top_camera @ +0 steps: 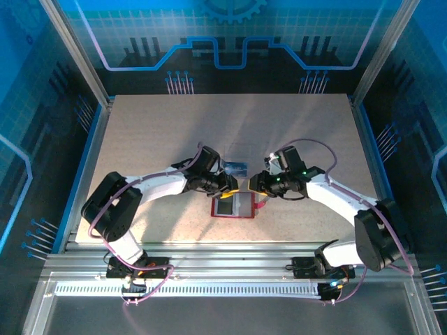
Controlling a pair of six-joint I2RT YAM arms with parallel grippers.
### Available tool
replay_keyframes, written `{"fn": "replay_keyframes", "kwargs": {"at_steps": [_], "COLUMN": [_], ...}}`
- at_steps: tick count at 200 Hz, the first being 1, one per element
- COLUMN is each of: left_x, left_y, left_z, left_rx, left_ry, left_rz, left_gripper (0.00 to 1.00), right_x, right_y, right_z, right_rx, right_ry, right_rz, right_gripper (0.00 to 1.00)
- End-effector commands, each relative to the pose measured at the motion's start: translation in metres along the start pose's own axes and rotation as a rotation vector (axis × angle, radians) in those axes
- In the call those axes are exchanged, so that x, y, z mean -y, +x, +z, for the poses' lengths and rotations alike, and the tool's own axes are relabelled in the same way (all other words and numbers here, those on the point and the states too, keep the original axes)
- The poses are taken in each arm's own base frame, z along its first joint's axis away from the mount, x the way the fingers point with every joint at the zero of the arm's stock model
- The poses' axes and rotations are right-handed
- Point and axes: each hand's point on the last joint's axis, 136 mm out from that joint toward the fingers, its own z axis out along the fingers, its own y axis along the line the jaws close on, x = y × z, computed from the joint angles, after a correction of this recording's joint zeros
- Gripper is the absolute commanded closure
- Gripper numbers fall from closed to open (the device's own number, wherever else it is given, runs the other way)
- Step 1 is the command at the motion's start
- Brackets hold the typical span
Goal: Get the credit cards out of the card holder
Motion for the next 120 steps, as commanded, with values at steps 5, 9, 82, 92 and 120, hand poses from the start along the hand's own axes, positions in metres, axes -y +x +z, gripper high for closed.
{"fn": "replay_keyframes", "kwargs": {"at_steps": [5, 9, 82, 92, 120], "left_x": [0.012, 0.012, 0.017, 0.016, 0.011], "left_y": [0.007, 0.008, 0.016, 0.018, 0.021], "left_z": [0.01, 0.012, 0.042, 0.046, 0.054], "left_rx": [-0.051, -0.054, -0.109, -0.116, -0.129], "left_ry": [0.008, 0.007, 0.002, -0.001, -0.01], "left_rz": [0.004, 0.005, 0.011, 0.013, 0.005], "left_gripper": [0.67, 0.67, 0.58, 0.57, 0.55], "right_x": [0.01, 0.01, 0.018, 0.019, 0.021], "right_y": [0.005, 0.005, 0.01, 0.011, 0.012], "right_z": [-0.009, -0.01, -0.017, -0.018, -0.02], "right_rx": [0.003, 0.004, 0.021, 0.022, 0.026], "right_ry": [0.016, 0.015, 0.015, 0.015, 0.014], "right_rz": [0.008, 0.011, 0.029, 0.031, 0.036], "right_gripper": [0.6, 0.6, 0.6, 0.6, 0.6]}}
